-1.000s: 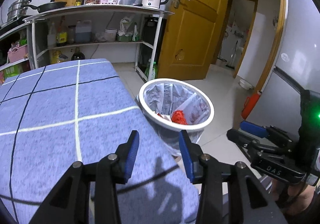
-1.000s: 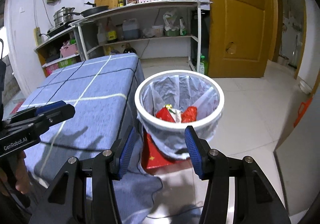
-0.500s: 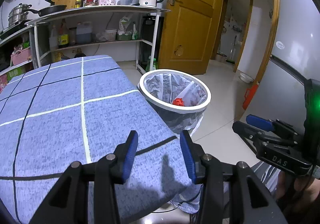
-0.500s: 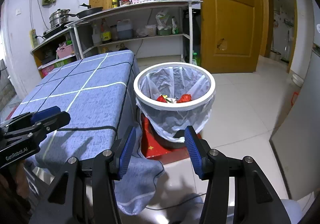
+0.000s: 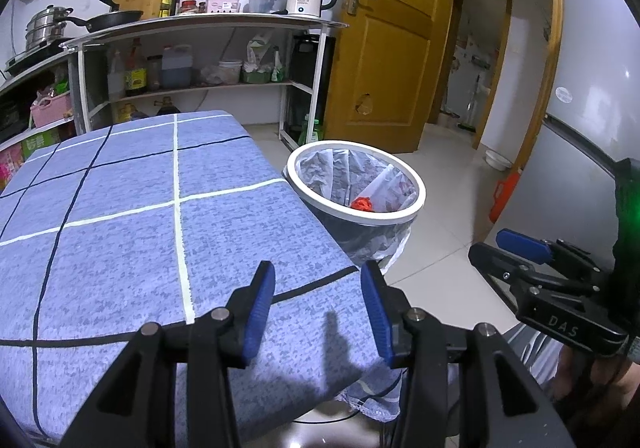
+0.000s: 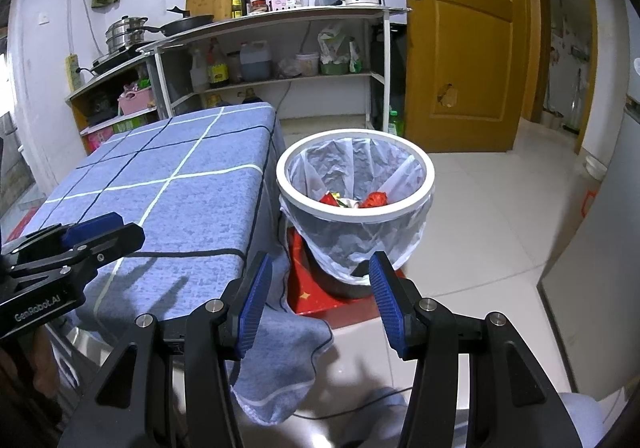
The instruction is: Collect trash
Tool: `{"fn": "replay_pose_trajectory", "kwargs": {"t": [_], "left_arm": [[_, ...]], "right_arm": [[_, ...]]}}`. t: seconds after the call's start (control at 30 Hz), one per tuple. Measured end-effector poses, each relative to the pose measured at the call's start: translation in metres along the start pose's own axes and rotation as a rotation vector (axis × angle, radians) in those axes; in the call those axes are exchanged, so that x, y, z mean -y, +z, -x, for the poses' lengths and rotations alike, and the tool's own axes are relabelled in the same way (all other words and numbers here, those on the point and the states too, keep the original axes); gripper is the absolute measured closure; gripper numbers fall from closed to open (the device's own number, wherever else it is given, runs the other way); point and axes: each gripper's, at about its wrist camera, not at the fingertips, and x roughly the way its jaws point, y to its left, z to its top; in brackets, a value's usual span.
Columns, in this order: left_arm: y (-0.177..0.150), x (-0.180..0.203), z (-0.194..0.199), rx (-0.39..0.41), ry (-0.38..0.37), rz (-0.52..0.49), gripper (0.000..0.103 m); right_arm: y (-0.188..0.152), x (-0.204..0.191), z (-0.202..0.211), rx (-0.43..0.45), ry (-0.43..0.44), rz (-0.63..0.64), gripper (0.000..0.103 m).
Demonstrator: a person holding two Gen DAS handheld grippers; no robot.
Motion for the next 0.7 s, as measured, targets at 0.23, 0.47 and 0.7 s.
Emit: {"fn": "replay_pose_trajectory", "kwargs": {"t": [0.23, 0.47, 0.7], "left_arm": [[-0.003, -0.002, 0.002, -0.003, 0.015, 0.012, 0.056], [-0.006, -0.004, 0.004, -0.001, 0.026, 0.013, 0.055], [-0.006, -0.006, 0.005, 0.004, 0.042, 0.02, 0.054]], "right_arm": [[0.0, -0.003, -0.001, -0.004, 0.012, 0.007, 0.051], [0.001, -0.009, 0.003, 0.013, 0.016, 0.019, 0.051], [0.001, -0.012, 0.005, 0.019, 0.017, 0.024, 0.051]]}}
